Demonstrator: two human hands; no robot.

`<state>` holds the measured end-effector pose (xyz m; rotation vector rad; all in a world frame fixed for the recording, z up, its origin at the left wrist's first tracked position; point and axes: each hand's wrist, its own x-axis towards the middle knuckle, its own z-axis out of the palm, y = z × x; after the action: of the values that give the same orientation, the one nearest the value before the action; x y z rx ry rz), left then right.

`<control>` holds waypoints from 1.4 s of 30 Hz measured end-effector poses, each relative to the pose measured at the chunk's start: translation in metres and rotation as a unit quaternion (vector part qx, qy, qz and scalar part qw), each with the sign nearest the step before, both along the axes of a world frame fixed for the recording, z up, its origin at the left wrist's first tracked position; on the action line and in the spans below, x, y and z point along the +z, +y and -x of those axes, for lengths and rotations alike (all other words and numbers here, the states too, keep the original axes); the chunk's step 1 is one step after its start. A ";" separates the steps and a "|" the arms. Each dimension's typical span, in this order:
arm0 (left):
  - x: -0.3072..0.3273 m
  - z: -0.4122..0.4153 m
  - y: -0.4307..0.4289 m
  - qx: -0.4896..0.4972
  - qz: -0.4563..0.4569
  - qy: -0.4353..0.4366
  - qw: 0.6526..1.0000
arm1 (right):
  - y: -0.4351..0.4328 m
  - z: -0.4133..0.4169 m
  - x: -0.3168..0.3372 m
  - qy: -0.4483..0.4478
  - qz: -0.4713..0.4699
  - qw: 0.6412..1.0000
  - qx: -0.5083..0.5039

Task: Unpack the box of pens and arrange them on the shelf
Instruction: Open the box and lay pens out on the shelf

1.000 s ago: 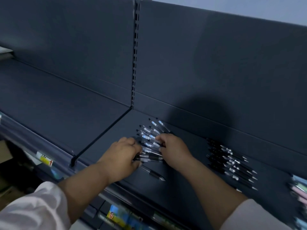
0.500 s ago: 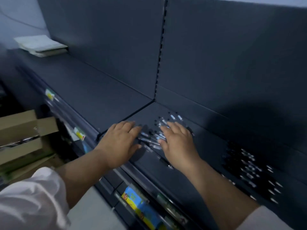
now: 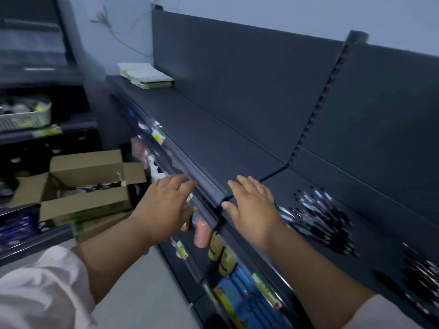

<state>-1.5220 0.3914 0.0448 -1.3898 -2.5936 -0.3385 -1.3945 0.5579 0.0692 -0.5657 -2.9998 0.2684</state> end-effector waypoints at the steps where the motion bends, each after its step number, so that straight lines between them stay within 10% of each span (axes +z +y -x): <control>1: -0.001 0.011 -0.014 0.010 -0.001 -0.004 1.000 | -0.013 0.014 0.000 0.000 -0.001 1.000 0.008; 19: -0.019 0.211 -0.247 0.204 0.007 -0.099 0.974 | -0.209 0.270 -0.020 -0.045 0.030 0.987 0.150; 42: -0.159 0.540 -0.229 0.294 0.118 -0.230 0.920 | -0.168 0.646 -0.188 -0.236 0.091 0.951 0.181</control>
<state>-2.0616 0.1620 -0.1139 -0.5468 -3.3664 -0.2857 -2.0405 0.3900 -0.1186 -0.0846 -3.5623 0.5014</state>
